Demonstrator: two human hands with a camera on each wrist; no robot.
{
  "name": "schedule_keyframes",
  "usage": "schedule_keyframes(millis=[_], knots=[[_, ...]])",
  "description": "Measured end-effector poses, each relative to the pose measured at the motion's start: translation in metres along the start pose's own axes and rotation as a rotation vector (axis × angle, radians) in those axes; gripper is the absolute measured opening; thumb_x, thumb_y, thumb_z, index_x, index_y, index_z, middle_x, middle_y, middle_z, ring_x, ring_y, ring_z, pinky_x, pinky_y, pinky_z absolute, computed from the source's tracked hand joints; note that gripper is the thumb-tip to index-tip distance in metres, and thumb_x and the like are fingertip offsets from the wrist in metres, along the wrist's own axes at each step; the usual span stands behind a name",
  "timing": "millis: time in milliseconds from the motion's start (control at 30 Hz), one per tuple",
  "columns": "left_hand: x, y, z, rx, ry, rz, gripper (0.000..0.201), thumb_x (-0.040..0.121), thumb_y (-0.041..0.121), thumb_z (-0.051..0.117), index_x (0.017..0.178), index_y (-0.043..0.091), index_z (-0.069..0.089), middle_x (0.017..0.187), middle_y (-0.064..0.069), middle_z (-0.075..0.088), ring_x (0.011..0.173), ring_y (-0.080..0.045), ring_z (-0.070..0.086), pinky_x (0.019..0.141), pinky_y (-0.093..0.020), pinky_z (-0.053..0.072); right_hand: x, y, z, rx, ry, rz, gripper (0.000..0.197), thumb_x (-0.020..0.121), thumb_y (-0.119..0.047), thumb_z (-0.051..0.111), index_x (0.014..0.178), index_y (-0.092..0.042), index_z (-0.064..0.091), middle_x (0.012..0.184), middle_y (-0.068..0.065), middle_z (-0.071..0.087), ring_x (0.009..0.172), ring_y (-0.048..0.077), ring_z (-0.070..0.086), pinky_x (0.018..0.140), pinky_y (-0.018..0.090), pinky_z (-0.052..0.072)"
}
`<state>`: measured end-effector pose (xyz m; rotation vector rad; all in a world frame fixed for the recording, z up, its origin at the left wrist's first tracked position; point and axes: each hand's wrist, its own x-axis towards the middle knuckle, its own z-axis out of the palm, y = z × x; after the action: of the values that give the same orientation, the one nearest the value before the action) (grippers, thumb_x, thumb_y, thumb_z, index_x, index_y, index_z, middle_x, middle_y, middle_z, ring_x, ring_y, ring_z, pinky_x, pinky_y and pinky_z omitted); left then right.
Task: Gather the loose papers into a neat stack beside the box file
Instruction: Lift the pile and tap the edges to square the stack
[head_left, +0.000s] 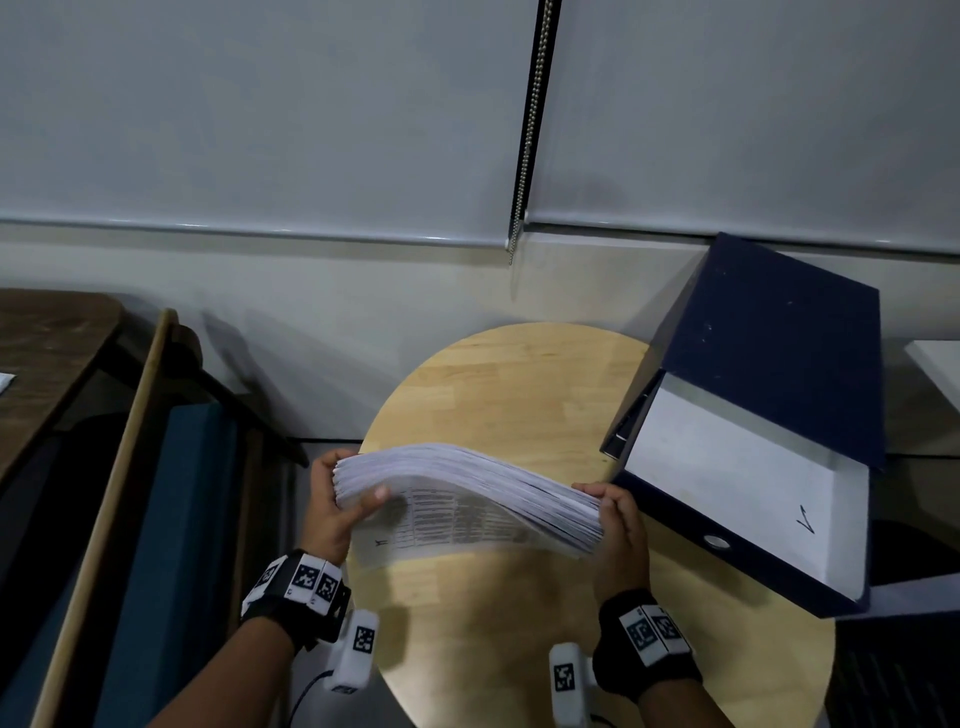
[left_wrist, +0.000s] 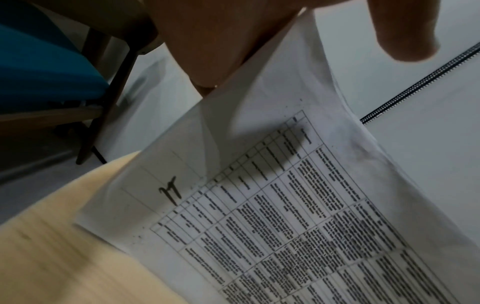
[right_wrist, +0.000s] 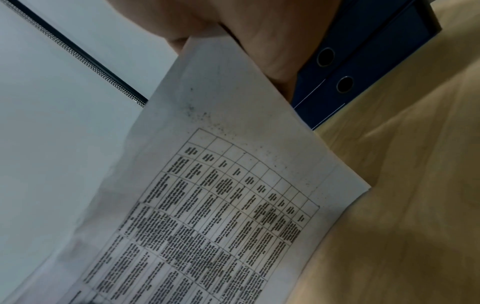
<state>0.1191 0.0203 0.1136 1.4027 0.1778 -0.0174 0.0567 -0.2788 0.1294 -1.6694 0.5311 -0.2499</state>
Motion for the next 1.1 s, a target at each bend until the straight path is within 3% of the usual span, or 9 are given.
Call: schedule_keyframes(millis=[67, 167, 233, 333, 433, 533, 700, 900, 1100], knots=[[0.002, -0.005, -0.008, 0.102, -0.051, 0.011, 0.09, 0.037, 0.031, 0.089, 0.112, 0.017, 0.04, 0.105, 0.003, 0.055, 0.092, -0.01, 0.059, 0.077, -0.031, 0.054, 0.0, 0.0, -0.001, 0.034, -0.066, -0.009, 0.028, 0.092, -0.042, 0.04, 0.101, -0.031, 0.064, 0.112, -0.006, 0.068, 0.112, 0.021, 0.061, 0.099, 0.056, 0.047], [0.004, -0.005, -0.009, 0.284, -0.037, 0.036, 0.057, 0.054, 0.026, 0.079, 0.101, 0.023, 0.047, 0.098, -0.001, 0.06, 0.083, -0.003, 0.059, 0.072, -0.018, 0.051, -0.002, 0.005, -0.013, 0.058, -0.252, -0.041, 0.056, 0.075, -0.053, 0.066, 0.125, -0.03, 0.052, 0.128, -0.006, 0.059, 0.12, 0.016, 0.058, 0.1, 0.045, 0.05], [0.007, -0.002, -0.008, 0.342, 0.02, 0.056, 0.032, 0.066, 0.021, 0.069, 0.093, 0.021, 0.052, 0.087, -0.003, 0.062, 0.072, -0.004, 0.058, 0.063, -0.01, 0.046, -0.003, 0.016, -0.026, 0.031, -0.366, -0.049, 0.081, 0.065, -0.031, 0.08, 0.135, -0.027, 0.04, 0.132, -0.006, 0.054, 0.117, 0.007, 0.059, 0.094, 0.03, 0.053], [0.009, 0.0, -0.007, 0.382, 0.035, 0.072, 0.019, 0.072, 0.017, 0.063, 0.089, 0.014, 0.055, 0.079, 0.0, 0.064, 0.065, 0.005, 0.057, 0.06, -0.008, 0.044, -0.002, 0.03, -0.033, -0.233, -0.375, -0.057, 0.088, 0.073, 0.015, 0.067, 0.13, -0.043, 0.034, 0.133, -0.015, 0.048, 0.116, -0.003, 0.055, 0.096, 0.025, 0.05], [0.011, 0.0, -0.005, 0.42, 0.042, 0.036, 0.017, 0.083, 0.004, 0.066, 0.093, 0.012, 0.055, 0.077, 0.006, 0.065, 0.065, 0.008, 0.058, 0.061, -0.01, 0.045, 0.005, 0.04, -0.025, -0.289, -0.252, -0.01, 0.068, 0.083, 0.014, 0.063, 0.117, -0.044, 0.049, 0.124, -0.011, 0.057, 0.118, 0.018, 0.057, 0.094, 0.035, 0.05], [0.006, 0.003, -0.003, 0.456, 0.084, 0.041, 0.021, 0.087, 0.001, 0.062, 0.106, 0.006, 0.053, 0.09, -0.004, 0.064, 0.078, -0.009, 0.06, 0.067, -0.024, 0.044, 0.003, 0.036, -0.005, -0.275, -0.152, -0.009, 0.025, 0.093, -0.01, 0.062, 0.109, -0.029, 0.056, 0.107, 0.0, 0.064, 0.109, 0.024, 0.061, 0.087, 0.029, 0.045], [-0.001, 0.015, -0.016, 0.381, 0.113, 0.182, 0.023, 0.078, 0.021, 0.061, 0.096, 0.029, 0.05, 0.086, 0.02, 0.06, 0.078, 0.008, 0.057, 0.07, -0.01, 0.045, 0.004, 0.009, 0.007, -0.178, -0.132, -0.147, 0.026, 0.096, -0.015, 0.055, 0.117, -0.027, 0.046, 0.105, -0.018, 0.058, 0.097, -0.002, 0.056, 0.077, 0.018, 0.044], [-0.005, -0.008, -0.026, 0.299, 0.057, 0.053, 0.05, 0.056, -0.003, 0.054, 0.095, 0.027, 0.05, 0.09, 0.011, 0.062, 0.081, -0.003, 0.057, 0.071, -0.016, 0.048, 0.005, 0.021, 0.009, -0.177, -0.203, -0.001, 0.056, 0.078, -0.008, 0.055, 0.126, -0.029, 0.036, 0.116, -0.001, 0.054, 0.106, 0.022, 0.055, 0.086, 0.041, 0.052], [0.008, -0.013, -0.012, 0.351, 0.046, 0.052, 0.028, 0.073, 0.006, 0.055, 0.073, 0.032, 0.047, 0.066, 0.011, 0.048, 0.058, -0.001, 0.038, 0.06, -0.031, 0.031, 0.009, 0.013, 0.027, -0.256, -0.153, -0.073, 0.024, 0.098, -0.012, 0.05, 0.117, -0.026, 0.042, 0.109, 0.001, 0.057, 0.102, 0.023, 0.057, 0.079, 0.029, 0.043]])
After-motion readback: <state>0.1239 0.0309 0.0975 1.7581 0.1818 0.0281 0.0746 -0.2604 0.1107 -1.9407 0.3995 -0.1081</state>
